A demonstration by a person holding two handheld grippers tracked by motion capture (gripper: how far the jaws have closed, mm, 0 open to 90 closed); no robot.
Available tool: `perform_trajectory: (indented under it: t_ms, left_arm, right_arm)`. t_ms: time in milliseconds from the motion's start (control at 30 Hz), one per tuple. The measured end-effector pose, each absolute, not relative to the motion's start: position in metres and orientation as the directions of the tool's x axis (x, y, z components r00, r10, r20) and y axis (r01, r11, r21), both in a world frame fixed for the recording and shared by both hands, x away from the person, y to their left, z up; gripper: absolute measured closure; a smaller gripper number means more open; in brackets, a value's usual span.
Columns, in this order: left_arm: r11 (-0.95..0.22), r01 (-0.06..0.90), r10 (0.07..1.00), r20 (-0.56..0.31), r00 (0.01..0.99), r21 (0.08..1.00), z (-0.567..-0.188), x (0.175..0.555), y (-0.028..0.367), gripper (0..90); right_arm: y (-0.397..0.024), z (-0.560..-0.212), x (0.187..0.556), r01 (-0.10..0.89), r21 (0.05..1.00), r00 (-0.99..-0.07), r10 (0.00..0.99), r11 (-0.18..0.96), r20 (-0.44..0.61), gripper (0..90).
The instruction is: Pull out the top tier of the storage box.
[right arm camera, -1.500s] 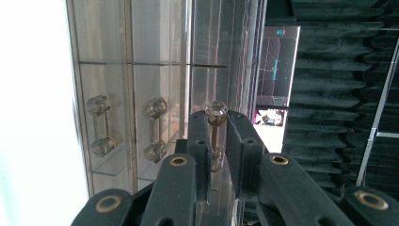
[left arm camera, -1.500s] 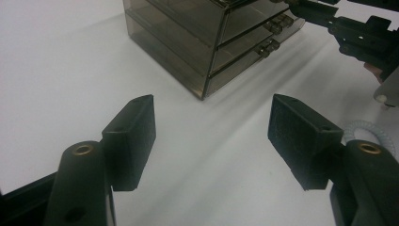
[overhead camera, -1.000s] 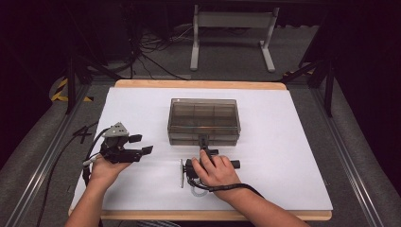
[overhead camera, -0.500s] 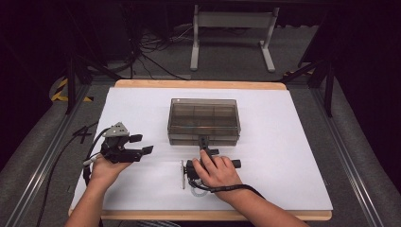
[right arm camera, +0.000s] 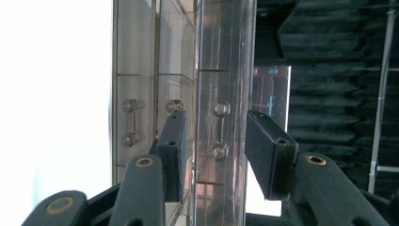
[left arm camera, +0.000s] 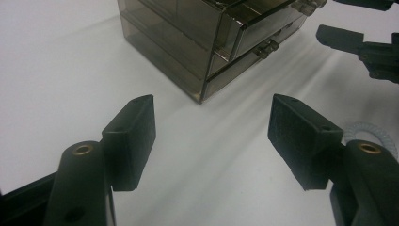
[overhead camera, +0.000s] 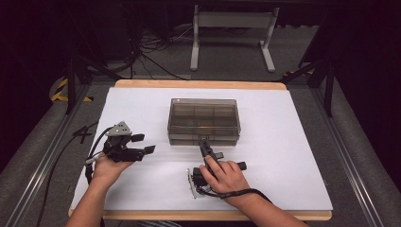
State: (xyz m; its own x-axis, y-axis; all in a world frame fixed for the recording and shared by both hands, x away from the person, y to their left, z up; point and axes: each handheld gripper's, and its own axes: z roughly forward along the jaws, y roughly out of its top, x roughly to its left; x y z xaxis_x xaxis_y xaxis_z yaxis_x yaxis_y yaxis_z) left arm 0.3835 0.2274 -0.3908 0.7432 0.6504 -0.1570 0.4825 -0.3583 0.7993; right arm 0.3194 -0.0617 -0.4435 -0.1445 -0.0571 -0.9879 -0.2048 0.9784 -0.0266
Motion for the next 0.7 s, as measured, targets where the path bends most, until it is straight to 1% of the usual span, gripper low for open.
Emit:
perform_trajectory:
  t_ms: [200,333,467,533,633,700]
  left_arm:
    - [-0.359,0.485,0.656,-0.155,0.739,0.797,-0.391,0.381,0.229,33.2]
    - [-0.357,0.485,0.659,-0.153,0.736,0.798,-0.391,0.380,0.229,33.2]
    - [-0.356,0.487,0.661,-0.154,0.734,0.798,-0.392,0.380,0.229,33.2]
    - [-0.355,0.488,0.663,-0.154,0.733,0.797,-0.392,0.380,0.230,33.2]
    - [-0.354,0.486,0.663,-0.152,0.733,0.799,-0.392,0.380,0.229,33.2]
    - [-0.357,0.484,0.660,-0.151,0.736,0.799,-0.391,0.380,0.229,33.2]
  right_arm:
    - [-0.074,-0.442,0.311,-0.267,0.012,-0.140,-0.027,0.964,-0.990,59.5]
    - [-0.082,-0.444,0.307,-0.299,0.020,-0.138,-0.022,0.954,-0.990,59.1]
    - [-0.090,-0.445,0.306,-0.350,0.038,-0.144,-0.014,0.936,-0.990,56.2]
    - [-0.096,-0.444,0.307,-0.375,0.052,-0.151,-0.006,0.926,-0.989,54.0]
    - [-0.103,-0.443,0.307,-0.398,0.077,-0.166,0.011,0.914,-0.986,54.0]
    - [-0.107,-0.442,0.308,-0.422,0.130,-0.209,0.044,0.897,-0.977,53.5]
